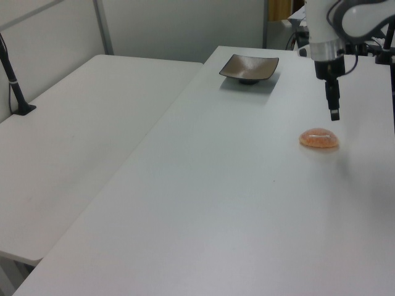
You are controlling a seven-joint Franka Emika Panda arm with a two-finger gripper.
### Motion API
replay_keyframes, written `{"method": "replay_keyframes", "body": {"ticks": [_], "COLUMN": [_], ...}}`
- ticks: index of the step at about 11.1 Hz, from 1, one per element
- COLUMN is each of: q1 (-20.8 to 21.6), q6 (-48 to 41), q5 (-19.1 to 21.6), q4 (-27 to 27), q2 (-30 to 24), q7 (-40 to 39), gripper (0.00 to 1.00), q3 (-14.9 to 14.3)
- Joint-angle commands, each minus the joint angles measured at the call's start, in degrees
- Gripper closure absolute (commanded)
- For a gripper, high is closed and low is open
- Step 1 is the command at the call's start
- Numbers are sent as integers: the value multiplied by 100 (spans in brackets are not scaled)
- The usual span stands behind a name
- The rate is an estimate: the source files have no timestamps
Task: Bread is placed on a ceramic plate
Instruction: 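Lower the gripper over the bread roll and close on it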
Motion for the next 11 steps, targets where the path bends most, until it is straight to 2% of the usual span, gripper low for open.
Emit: {"method": "replay_keyframes", "body": {"ticks": [1, 5, 8, 11], "q1": [-77, -139, -183, -262], "q6": [1390, 2878, 3371, 3504], "q5": [-219, -272, -632, -772], "q4": [-994, -1435, -1541, -1559], "q2": [-300, -81, 173, 419], "q7": [-100, -100, -92, -83], "gripper": [0, 0, 0, 0], "q3": [-57, -57, -57, -57]}}
